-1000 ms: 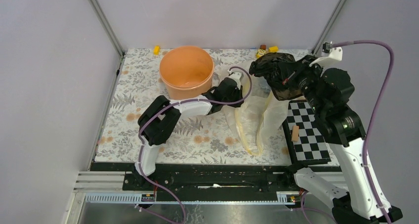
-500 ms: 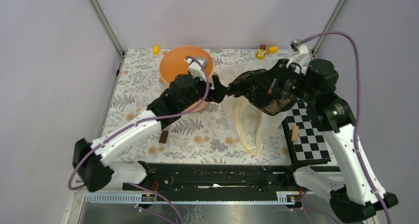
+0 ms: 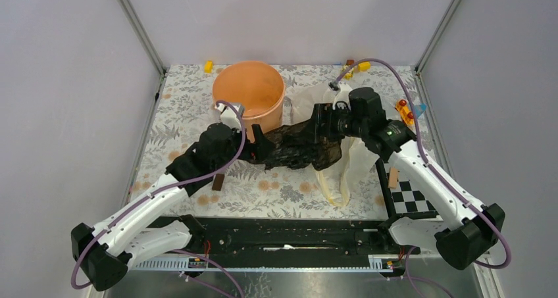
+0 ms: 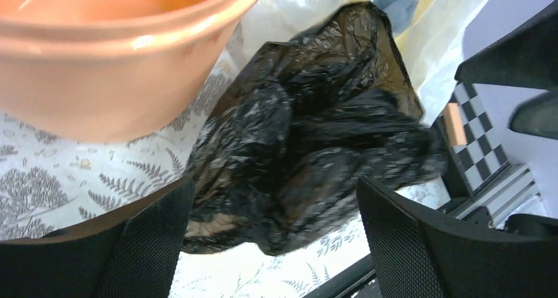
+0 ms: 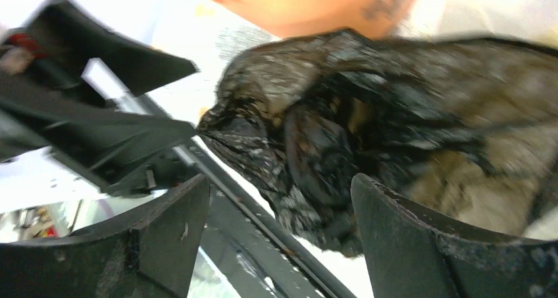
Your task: Put the trash bags into the trash bin
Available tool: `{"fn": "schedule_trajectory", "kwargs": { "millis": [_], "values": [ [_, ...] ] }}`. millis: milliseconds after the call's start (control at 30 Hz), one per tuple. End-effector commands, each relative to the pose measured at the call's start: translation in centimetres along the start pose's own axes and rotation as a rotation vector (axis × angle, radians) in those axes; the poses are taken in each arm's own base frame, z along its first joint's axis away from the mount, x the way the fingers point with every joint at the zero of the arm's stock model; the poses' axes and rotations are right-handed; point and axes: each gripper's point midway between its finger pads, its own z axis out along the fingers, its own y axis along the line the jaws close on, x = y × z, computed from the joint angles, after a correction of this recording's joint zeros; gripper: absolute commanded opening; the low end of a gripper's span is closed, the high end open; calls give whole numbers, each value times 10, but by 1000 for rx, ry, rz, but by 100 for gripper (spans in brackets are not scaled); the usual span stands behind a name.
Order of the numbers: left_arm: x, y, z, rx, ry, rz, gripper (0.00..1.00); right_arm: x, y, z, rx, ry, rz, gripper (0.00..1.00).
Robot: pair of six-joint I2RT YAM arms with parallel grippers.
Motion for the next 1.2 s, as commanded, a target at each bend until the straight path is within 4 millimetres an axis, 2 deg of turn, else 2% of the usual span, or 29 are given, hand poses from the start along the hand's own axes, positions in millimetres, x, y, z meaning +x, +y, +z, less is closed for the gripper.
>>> {"fn": "schedule_trajectory", "kwargs": {
  "millis": [0,67,167,267,533,667,700,767,800,900,933,967,1067,1133,1167],
  "values": [
    [21,12,-1,-23,35,-24,95,5,-61,2,278,-59,-30,86],
    [33,17,4,-34,62,-39,96,10,-86,7,381,-54,-20,88],
    [54,24,15,-49,116,-49,96,16,-112,19,477,-40,-4,98],
    [72,34,26,-74,137,-56,96,14,-135,28,566,-82,13,100],
    [111,63,49,-134,134,-113,99,-29,-172,49,699,-335,31,100],
    [125,77,55,-177,133,-153,99,-44,-211,63,848,-373,82,96],
    [128,80,55,-177,133,-160,99,-46,-222,66,868,-373,115,93],
    [135,84,57,-170,137,-177,98,-49,-242,75,862,-370,181,81],
    [136,85,58,-160,134,-186,96,-53,-251,78,851,-376,198,68],
    [143,85,59,-122,140,-205,86,-77,-280,72,884,-413,234,12],
    [145,86,59,-120,142,-205,83,-88,-290,66,909,-426,239,3],
    [147,88,59,-124,147,-202,80,-102,-301,57,941,-443,246,0],
    [149,92,58,-136,156,-187,76,-139,-334,25,1019,-474,279,0],
    [149,93,57,-137,158,-178,76,-160,-341,11,1028,-471,276,1],
    [148,93,57,-136,158,-172,76,-164,-340,8,1032,-441,250,7]
  ]
}}
